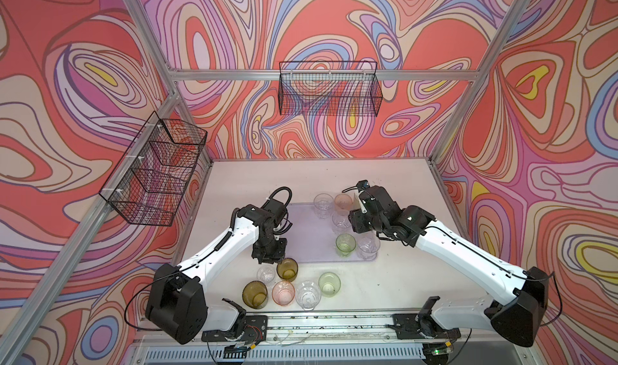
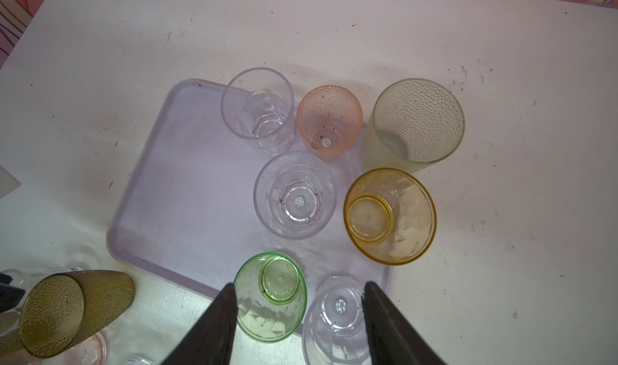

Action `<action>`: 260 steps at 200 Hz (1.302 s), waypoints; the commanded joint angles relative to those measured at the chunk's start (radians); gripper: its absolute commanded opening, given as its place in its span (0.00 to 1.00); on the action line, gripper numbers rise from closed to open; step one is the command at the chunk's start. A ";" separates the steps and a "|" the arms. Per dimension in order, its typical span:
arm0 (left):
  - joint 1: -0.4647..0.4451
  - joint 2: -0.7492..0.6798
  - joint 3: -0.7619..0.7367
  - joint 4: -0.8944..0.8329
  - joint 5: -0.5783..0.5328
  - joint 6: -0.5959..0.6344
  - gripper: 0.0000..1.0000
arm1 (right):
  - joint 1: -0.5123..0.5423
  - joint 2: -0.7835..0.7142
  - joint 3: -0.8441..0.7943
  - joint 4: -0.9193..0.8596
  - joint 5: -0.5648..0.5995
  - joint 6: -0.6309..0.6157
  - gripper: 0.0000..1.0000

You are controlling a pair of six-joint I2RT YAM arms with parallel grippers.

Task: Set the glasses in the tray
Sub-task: 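Move the left gripper toward the robot over the olive-brown cup, then lower the left gripper and close it on the olive-brown cup's rim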

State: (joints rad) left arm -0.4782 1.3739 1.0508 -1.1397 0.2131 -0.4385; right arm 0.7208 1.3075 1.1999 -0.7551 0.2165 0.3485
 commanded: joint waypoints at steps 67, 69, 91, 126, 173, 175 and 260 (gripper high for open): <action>0.003 0.053 -0.038 0.053 0.000 -0.018 0.24 | -0.003 0.013 0.029 -0.005 0.014 -0.005 0.62; 0.003 0.052 -0.039 0.053 0.000 -0.019 0.24 | -0.005 0.012 0.029 -0.006 0.014 -0.005 0.62; 0.003 0.055 -0.052 0.064 -0.001 -0.020 0.22 | -0.004 0.015 0.030 -0.006 0.009 -0.006 0.62; 0.003 0.064 -0.063 0.069 0.003 -0.023 0.20 | -0.004 0.022 0.034 -0.006 0.010 -0.007 0.62; 0.003 0.062 -0.063 0.065 -0.008 -0.025 0.18 | -0.005 0.022 0.033 -0.005 0.010 -0.006 0.62; 0.003 0.062 -0.063 0.064 -0.008 -0.025 0.18 | -0.005 0.021 0.033 -0.004 0.011 -0.006 0.62; 0.004 0.060 -0.064 0.066 -0.027 -0.028 0.14 | -0.005 0.010 0.029 -0.010 0.014 -0.003 0.62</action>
State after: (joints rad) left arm -0.4782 1.4303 0.9936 -1.0660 0.2081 -0.4538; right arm 0.7208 1.3235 1.2114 -0.7559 0.2176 0.3485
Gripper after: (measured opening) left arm 0.152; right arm 0.624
